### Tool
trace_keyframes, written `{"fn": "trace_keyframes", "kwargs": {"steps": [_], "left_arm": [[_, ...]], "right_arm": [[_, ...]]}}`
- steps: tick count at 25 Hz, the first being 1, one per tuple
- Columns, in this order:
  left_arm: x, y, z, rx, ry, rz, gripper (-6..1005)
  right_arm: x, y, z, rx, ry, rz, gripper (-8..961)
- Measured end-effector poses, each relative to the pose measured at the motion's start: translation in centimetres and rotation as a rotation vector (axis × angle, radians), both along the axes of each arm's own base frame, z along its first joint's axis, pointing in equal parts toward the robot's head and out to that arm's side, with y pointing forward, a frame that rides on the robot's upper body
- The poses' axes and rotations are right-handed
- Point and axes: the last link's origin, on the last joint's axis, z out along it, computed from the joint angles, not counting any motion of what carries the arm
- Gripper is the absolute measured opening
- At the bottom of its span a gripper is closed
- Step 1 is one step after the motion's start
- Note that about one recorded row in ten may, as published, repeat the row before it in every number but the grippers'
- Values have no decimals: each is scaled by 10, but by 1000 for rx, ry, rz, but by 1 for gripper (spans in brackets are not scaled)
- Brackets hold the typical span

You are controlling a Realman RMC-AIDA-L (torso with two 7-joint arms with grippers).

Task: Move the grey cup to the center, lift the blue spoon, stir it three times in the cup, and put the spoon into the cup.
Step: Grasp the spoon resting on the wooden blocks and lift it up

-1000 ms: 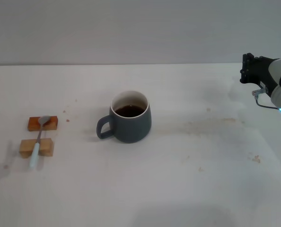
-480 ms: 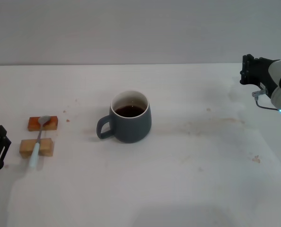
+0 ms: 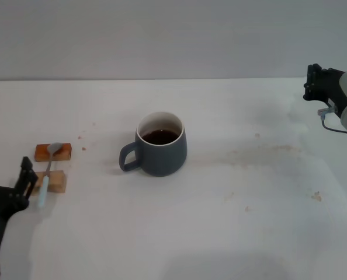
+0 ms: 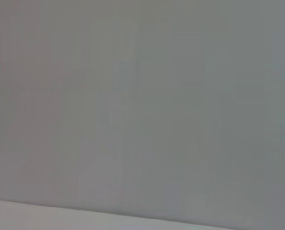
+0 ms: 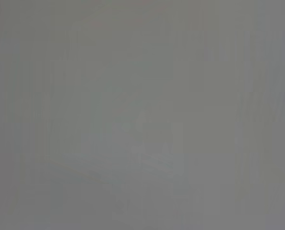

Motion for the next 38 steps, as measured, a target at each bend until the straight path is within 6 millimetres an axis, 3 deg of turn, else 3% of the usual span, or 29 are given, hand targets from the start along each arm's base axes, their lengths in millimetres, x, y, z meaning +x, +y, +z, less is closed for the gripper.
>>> {"fn": "trace_keyframes", "kwargs": {"steps": [12,21,38], "left_arm": [[2,-6,-10,-21,-3,15,822],[7,-24,-22,-42,-30,24,820],[3,-27,-30,-70,-33,35,817]], "right_arm": [[2,2,7,29,-36,-4,37],[3,2,9,35,-34,-5,38],[-4,2,7,40,-20,17,37]]}}
